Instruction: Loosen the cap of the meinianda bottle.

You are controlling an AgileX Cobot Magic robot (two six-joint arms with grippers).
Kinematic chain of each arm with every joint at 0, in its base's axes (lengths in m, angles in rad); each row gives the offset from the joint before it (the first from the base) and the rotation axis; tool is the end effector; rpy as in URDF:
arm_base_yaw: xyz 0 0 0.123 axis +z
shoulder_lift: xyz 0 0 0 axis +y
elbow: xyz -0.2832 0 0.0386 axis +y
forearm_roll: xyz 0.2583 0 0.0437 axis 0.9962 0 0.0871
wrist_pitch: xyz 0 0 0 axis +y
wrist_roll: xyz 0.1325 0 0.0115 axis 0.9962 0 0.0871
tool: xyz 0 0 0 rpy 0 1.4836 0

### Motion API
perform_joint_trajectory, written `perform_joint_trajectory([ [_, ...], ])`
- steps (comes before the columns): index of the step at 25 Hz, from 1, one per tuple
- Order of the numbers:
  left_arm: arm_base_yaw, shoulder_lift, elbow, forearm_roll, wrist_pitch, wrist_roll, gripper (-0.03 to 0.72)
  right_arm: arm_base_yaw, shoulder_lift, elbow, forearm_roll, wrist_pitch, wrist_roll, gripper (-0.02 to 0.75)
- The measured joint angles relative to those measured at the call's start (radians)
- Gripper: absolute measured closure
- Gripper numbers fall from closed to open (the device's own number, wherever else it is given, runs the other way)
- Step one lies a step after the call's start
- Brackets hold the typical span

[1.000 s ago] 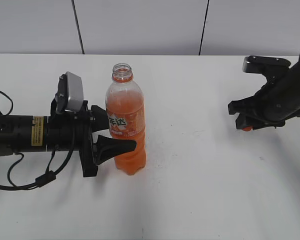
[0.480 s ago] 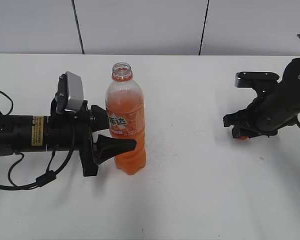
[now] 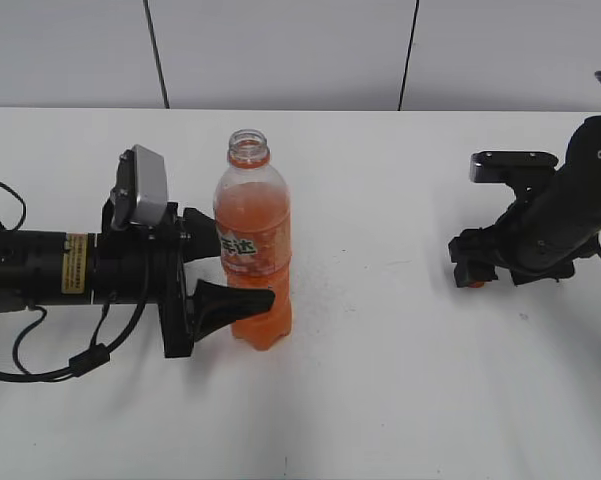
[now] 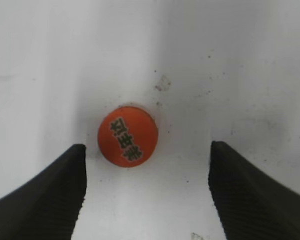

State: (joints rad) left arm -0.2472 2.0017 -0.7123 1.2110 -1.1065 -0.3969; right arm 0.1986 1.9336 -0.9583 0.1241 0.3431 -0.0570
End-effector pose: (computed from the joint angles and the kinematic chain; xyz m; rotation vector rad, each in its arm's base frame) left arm 0.2904 -0.1880 0.0876 1.1913 1.5918 -0.9102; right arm 0.3539 0.0769 0.0595 -0.2044 2.7978 0.1204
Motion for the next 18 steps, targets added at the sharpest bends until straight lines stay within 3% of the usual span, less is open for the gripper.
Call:
perform_joint_trajectory([
  [2,0.015,0.0,0.0,0.021,-0.006,0.0,0.079,0.0,0.0,0.0,0.0,0.004,0.0,0.17],
  [4,0.05,0.0,0.0,0.051,-0.013,0.0,0.053,0.0,-0.002,0.0,0.0,0.01,0.0,0.17],
  [9,0.204,0.0,0.0,0.199,-0.019,0.0,0.062,0.0,-0.053,0.0,0.0,0.03,0.0,0.17],
  [12,0.311,-0.025,0.0,0.3,-0.013,0.0,0.104,0.0,-0.109,0.0,0.0,0.048,-0.007,0.17],
  [15,0.387,-0.119,0.0,0.279,0.054,-0.013,0.145,0.0,-0.191,0.0,-0.001,0.055,-0.039,0.17],
  [18,0.398,-0.258,-0.006,0.116,0.288,-0.024,0.157,0.0,-0.274,-0.001,-0.069,0.022,-0.084,0.17],
])
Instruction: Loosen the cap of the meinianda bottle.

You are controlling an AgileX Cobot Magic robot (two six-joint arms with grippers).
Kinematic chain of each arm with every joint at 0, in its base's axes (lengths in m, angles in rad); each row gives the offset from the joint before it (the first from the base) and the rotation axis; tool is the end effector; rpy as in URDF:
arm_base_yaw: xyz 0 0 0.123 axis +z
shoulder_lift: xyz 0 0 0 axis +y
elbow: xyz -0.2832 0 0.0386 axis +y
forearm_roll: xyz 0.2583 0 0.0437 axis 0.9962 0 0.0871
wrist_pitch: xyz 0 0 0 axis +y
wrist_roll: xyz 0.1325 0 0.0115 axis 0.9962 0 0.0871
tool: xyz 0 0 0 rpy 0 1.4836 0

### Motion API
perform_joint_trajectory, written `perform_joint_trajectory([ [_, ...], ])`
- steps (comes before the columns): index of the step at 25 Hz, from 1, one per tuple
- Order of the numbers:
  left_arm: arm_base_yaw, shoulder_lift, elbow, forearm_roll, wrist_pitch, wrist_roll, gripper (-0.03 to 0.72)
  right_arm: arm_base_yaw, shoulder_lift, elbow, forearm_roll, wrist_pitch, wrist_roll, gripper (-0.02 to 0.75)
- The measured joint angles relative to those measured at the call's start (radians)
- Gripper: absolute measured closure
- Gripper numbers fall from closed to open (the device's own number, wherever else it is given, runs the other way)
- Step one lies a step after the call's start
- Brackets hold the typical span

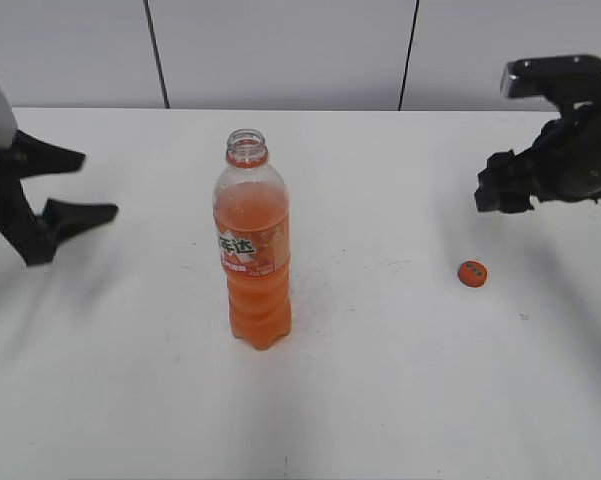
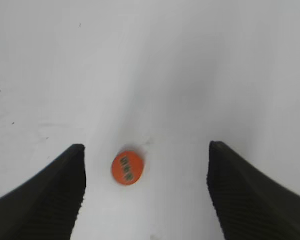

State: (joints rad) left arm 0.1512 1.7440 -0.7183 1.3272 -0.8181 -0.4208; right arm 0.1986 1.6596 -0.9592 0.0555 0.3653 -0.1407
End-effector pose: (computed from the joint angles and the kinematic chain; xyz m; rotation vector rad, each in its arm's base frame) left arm 0.3412 -0.0433 0.1375 1.0163 1.7785 -0.3054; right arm 0.3558 0.0743 0.1583 -0.3729 2.5225 0.0679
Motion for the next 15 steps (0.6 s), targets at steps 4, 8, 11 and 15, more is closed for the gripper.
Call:
perform_joint_trajectory([
  [4,-0.005,-0.133,-0.105,-0.303,0.431,-0.002,0.159,-0.001,-0.08,-0.055,-0.228,-0.066,-0.002,0.17],
  [8,-0.028,-0.141,-0.341,-0.526,0.992,0.006,0.16,-0.025,-0.085,-0.222,-0.454,0.033,0.221,0.169],
  [11,-0.036,-0.106,-0.563,-0.724,1.392,0.179,0.162,-0.052,-0.056,-0.39,-0.513,0.287,0.327,0.169],
  [15,-0.041,-0.09,-0.842,-1.097,1.821,0.469,0.162,-0.063,0.0,-0.624,-0.366,0.674,0.227,0.169],
])
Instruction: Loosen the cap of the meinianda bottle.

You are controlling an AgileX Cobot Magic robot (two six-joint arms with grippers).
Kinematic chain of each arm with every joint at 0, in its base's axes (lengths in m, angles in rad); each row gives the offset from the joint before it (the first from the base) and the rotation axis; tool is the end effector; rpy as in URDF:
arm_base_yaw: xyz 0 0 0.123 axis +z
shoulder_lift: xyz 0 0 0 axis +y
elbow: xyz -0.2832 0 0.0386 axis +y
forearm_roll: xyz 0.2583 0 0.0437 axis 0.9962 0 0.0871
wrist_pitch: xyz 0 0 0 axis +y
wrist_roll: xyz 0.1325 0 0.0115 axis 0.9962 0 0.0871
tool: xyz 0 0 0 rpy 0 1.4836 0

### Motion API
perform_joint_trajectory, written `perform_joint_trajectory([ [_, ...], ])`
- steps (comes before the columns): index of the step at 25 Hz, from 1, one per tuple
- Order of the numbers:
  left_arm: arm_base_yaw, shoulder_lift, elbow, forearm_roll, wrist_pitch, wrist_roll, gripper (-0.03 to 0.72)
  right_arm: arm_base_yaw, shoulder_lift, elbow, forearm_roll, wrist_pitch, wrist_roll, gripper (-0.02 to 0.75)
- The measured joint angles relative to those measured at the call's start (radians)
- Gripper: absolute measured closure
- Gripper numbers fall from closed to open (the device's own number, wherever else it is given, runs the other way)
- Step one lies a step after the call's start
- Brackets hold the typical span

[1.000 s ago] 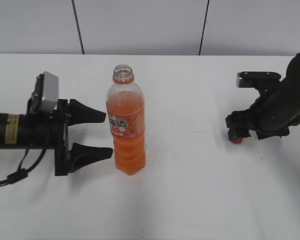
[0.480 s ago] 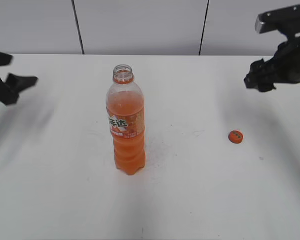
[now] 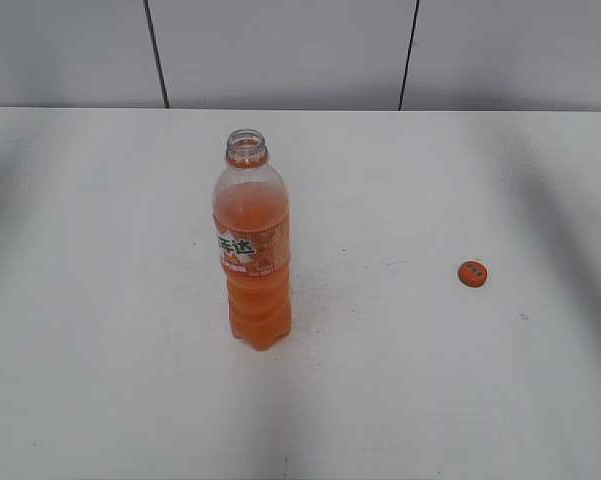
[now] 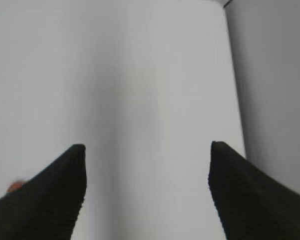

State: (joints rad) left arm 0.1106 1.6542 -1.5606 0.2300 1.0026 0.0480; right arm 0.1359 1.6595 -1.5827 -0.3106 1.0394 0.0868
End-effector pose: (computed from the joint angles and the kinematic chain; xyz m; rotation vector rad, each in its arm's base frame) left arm 0.3889 0.0689 0.3117 0.0071 2.5792 0.3552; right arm 0.3940 0.0185 0.3169 -0.1695 2.5498 -0.3196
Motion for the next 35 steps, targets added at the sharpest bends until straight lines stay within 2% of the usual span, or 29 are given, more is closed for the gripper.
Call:
perform_joint_trajectory([
  [2,-0.005,-0.005,-0.13,-0.11,0.128,0.05,0.162,0.0,0.013,-0.096,0.132,0.124,-0.057,0.169],
  [4,-0.012,-0.038,-0.202,-0.163,0.181,0.076,0.162,0.001,0.002,-0.18,0.191,0.154,-0.08,0.174],
  [8,-0.018,-0.189,-0.214,-0.186,0.204,0.093,0.162,0.001,-0.121,-0.207,0.21,0.164,-0.108,0.199],
  [10,-0.022,-0.31,-0.121,-0.188,0.201,0.096,0.162,0.001,-0.22,-0.145,0.214,0.164,-0.119,0.205],
  [12,-0.025,-0.44,0.012,-0.202,0.202,0.097,0.162,0.001,-0.349,-0.008,0.23,0.164,-0.123,0.206],
  [18,-0.039,-0.984,0.603,-0.23,0.111,0.098,0.162,0.001,-0.861,0.629,0.27,0.062,-0.127,0.206],
  [20,-0.054,-1.142,0.748,-0.237,0.087,0.098,0.162,0.001,-1.033,0.782,0.27,0.054,-0.115,0.206],
  [22,-0.059,-1.272,0.838,-0.237,0.094,0.098,0.162,0.001,-1.169,0.908,0.27,0.06,-0.111,0.206],
  [25,-0.06,-1.444,0.909,-0.237,0.142,0.098,0.162,0.001,-1.362,1.018,0.27,0.09,-0.108,0.206],
  [29,-0.06,-1.588,0.945,-0.257,0.174,0.098,0.162,0.001,-1.553,1.077,0.266,0.105,-0.108,0.206],
  [35,-0.06,-1.663,0.956,-0.269,0.154,0.098,0.165,0.001,-1.666,1.095,0.255,0.128,-0.108,0.206],
])
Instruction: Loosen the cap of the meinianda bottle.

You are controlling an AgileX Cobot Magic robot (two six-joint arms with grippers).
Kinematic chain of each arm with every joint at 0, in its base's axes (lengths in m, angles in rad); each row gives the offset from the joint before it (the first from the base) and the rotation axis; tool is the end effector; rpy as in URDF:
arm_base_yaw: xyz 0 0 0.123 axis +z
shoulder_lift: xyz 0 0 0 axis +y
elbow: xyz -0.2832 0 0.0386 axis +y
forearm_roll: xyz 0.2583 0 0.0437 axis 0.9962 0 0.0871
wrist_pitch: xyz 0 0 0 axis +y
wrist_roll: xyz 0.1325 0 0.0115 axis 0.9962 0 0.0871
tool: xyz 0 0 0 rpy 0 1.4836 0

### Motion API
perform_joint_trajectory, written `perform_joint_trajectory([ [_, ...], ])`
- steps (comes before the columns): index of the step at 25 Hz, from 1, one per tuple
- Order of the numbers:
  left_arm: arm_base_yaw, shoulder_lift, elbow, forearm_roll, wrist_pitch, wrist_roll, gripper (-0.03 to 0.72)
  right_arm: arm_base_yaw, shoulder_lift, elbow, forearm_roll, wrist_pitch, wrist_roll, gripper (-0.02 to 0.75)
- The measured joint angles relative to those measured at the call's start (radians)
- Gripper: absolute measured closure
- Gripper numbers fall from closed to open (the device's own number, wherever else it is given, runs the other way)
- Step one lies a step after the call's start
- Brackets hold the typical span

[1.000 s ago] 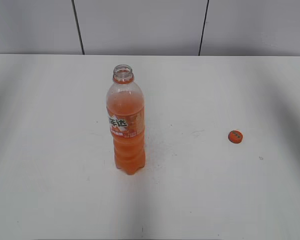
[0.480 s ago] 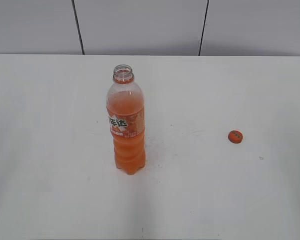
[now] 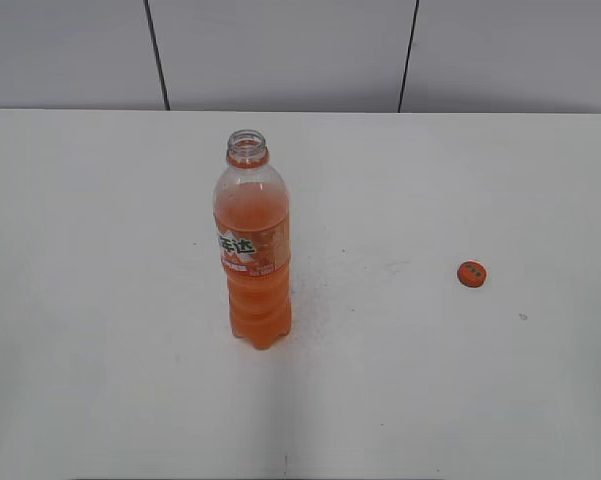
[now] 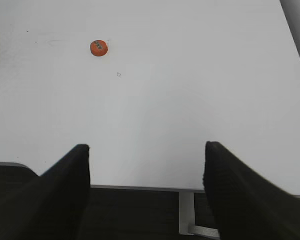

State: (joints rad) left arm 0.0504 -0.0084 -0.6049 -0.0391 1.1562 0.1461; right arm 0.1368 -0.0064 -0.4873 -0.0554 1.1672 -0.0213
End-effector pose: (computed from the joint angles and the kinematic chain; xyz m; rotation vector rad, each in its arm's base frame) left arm 0.0221 -0.0037 0.2851 0.1036 2.0241 0.0780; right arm 0.0345 -0.0021 0.2472 -0.1642 2.1494 -0.0007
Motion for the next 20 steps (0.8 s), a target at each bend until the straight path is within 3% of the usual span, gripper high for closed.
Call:
perform_joint_trajectory([
  [13,-0.003,0.0,0.036,-0.01,-0.114,0.0,0.165,0.0,-0.002,0.044,-0.03,-0.142,0.0,0.206],
  [20,-0.058,0.0,0.036,-0.01,-0.114,0.0,0.165,0.0,-0.002,0.044,-0.03,-0.144,0.0,0.206],
])
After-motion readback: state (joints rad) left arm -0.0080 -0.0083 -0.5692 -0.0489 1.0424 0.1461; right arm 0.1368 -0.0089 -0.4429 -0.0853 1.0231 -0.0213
